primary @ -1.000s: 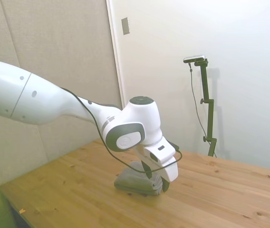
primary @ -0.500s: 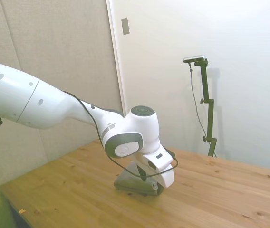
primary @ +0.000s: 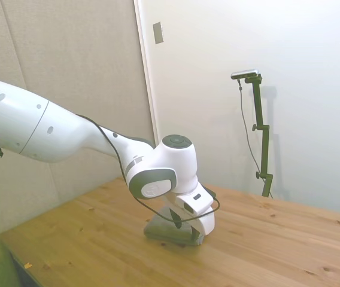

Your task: Unfold the towel

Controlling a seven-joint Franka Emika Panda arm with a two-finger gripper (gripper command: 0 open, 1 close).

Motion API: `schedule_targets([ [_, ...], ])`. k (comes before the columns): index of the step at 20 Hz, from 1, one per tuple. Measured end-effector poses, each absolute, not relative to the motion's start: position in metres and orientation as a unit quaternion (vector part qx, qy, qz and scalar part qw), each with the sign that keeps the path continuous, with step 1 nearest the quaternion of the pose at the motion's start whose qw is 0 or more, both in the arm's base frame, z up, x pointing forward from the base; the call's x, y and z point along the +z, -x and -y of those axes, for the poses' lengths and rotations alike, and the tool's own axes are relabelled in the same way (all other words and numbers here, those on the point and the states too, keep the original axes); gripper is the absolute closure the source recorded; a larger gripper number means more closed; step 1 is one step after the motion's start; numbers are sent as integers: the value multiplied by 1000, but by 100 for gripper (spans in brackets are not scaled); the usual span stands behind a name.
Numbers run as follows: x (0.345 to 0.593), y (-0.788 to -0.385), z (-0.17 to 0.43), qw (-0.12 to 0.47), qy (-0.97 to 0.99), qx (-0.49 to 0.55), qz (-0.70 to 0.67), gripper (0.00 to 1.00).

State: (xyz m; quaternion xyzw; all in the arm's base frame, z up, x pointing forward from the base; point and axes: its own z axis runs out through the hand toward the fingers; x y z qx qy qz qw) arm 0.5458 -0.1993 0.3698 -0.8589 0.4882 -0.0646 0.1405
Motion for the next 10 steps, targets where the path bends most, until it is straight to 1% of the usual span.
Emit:
schedule_targets([
  [10,370,-545,199,141,861,-65,-484,100],
])
